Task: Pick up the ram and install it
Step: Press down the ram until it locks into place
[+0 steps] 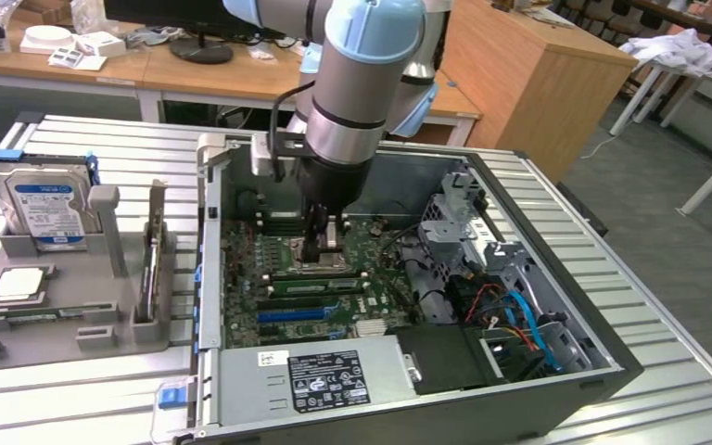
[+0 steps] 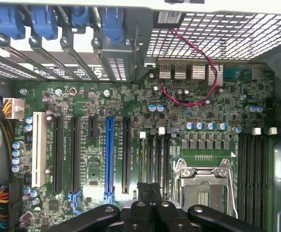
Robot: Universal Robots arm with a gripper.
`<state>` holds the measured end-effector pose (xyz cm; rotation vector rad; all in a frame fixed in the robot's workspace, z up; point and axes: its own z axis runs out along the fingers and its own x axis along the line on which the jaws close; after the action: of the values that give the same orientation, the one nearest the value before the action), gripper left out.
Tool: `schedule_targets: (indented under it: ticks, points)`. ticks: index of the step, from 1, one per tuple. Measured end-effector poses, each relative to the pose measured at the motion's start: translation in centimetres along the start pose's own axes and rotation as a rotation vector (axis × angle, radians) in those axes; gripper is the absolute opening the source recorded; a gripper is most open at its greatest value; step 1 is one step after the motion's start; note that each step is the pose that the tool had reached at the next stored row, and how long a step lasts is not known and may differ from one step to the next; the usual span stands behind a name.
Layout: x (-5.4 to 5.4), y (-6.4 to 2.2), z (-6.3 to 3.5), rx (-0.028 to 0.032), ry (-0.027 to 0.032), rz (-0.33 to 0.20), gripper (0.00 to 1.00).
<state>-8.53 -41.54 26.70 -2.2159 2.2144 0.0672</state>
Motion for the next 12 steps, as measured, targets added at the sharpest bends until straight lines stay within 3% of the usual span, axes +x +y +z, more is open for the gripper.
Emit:
schedule_targets:
  ticks: [12]
  points:
    - [-0.1, 0.03, -1.77, -0.0034, 0.0000, 0.000, 0.11]
